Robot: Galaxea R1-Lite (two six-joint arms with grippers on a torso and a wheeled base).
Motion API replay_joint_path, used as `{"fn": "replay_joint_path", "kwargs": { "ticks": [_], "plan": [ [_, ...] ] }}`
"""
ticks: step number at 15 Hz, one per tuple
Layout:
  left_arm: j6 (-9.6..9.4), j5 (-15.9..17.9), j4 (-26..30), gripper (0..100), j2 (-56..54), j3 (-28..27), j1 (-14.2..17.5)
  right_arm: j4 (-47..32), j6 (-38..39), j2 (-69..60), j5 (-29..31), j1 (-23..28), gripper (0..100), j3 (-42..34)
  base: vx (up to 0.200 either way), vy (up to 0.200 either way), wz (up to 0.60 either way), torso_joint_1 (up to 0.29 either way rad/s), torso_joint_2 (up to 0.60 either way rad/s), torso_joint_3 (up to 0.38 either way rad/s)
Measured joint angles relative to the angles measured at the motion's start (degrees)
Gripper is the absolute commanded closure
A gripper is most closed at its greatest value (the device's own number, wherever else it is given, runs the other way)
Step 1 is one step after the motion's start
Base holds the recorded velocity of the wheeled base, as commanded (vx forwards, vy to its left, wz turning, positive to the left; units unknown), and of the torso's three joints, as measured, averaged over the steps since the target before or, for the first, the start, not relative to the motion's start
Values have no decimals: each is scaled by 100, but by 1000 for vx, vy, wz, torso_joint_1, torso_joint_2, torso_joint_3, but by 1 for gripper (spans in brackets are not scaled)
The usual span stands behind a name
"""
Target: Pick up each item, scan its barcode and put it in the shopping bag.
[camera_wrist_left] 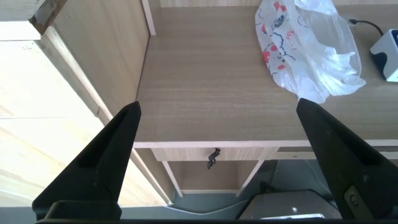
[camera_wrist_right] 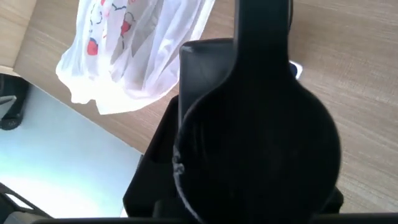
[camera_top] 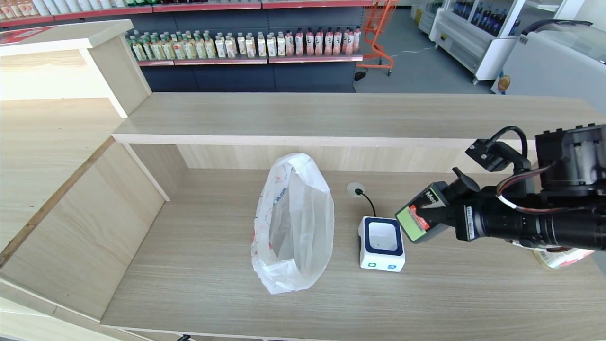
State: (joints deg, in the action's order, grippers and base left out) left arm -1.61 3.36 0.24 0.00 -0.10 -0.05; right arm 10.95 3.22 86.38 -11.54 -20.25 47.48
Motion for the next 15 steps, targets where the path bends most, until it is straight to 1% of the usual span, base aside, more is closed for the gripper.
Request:
{"fn": "replay_joint_path", "kwargs": {
  "ticks": [4,7,9,11,15],
  "plan": [
    [0,2,0,0,0,0,-5,1325,-271,1091,-11,-452,100,127,0,0,0,0,0,0],
    [0,2,0,0,0,0,-5,2014,-388,1904,-96,-725,100,238,0,0,0,0,0,0],
    [-2,5,0,0,0,0,-5,2225,-505,2404,-151,-976,100,469,0,0,0,0,0,0],
    [2,2,2,0,2,0,-5,2334,-935,2872,-154,-1153,100,773,0,0,0,0,0,0],
    [2,5,2,0,0,0,-5,2452,-1370,3690,-132,-1549,100,1606,0,0,0,0,0,0]
  ]
}}
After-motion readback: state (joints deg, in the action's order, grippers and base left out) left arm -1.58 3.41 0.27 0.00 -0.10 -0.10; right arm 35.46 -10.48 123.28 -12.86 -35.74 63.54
